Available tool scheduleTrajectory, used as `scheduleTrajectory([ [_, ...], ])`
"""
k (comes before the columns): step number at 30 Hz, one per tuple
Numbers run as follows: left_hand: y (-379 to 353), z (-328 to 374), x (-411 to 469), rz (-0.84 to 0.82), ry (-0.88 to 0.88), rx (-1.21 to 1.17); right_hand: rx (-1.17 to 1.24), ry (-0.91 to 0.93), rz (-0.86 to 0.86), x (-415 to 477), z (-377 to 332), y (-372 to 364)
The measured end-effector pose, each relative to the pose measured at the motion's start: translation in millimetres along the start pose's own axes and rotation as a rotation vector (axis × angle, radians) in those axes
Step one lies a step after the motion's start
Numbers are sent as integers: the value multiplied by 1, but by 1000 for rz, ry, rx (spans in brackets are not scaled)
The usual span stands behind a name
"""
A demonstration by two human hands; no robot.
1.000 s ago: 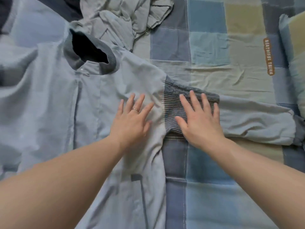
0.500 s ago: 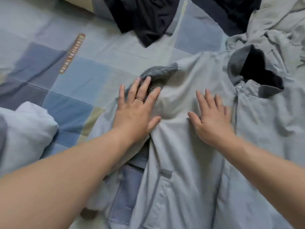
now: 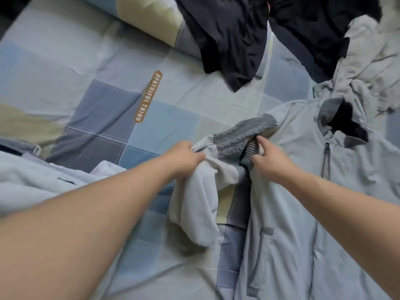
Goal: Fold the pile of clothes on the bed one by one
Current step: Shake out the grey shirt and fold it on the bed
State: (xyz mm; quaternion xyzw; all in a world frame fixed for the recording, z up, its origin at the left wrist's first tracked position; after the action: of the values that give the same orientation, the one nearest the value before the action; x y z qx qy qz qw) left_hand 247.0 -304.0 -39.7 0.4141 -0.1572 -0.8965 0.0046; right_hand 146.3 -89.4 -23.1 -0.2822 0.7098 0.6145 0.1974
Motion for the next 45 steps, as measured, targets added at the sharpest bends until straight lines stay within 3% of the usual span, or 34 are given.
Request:
scheduleTrajectory([
  [3, 73, 39, -6, 157, -120, 164, 35, 40, -31, -10, -21, 11],
  [6, 141, 70, -11, 134, -191, 401, 44, 82, -53, -13, -50, 24],
  [9, 181, 75, -12, 42, -137, 797, 26, 114, -50, -9, -74, 28],
  [12, 226, 57, -3, 135, -52, 1029, 20, 143, -53, 0, -99, 21],
  [15, 267, 27, 9, 272, -7, 1015, 32, 157, -67, 11, -122, 6],
  [21, 291, -16, 17, 376, -186, 729, 35, 208, -126, 23, -165, -24],
  [25, 298, -27, 16, 447, -171, 741, 66, 293, -145, 22, -196, -42],
  [29, 306, -42, 10, 609, -116, 838, 181, 430, -360, 7, -225, -66],
  [31, 295, -41, 7, 654, -188, 887, 199, 499, -194, 5, -228, -62],
  [33, 270, -31, 7, 583, -321, 878, 111, 398, 148, 12, -213, -44],
  [35, 232, -25, 12, 392, -434, 879, 97, 70, 300, 17, -184, -33],
  [37, 195, -30, 21, 151, -421, 936, 179, -222, 231, 20, -163, -38],
  [39, 178, -52, 31, -42, -282, 1019, 236, -352, 125, 23, -167, -56],
  [42, 201, -88, 32, -105, -110, 1065, 226, -323, -45, 27, -213, -91],
  [45, 246, -109, 22, -69, -35, 1053, 250, 61, -263, 12, -290, -116],
])
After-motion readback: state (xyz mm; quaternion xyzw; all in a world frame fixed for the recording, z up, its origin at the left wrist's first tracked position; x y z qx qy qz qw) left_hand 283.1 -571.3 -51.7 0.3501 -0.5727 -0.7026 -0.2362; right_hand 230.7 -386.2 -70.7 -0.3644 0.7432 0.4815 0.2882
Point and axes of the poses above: each hand's wrist, its own x-axis towards the middle knuckle, its own y-axis out of the back of the hand, z = x × y, the point moved 5 cm from there along x, towards the middle knuckle, and after that the axes turned 6 degrees about -x, right-handed, at the moved point
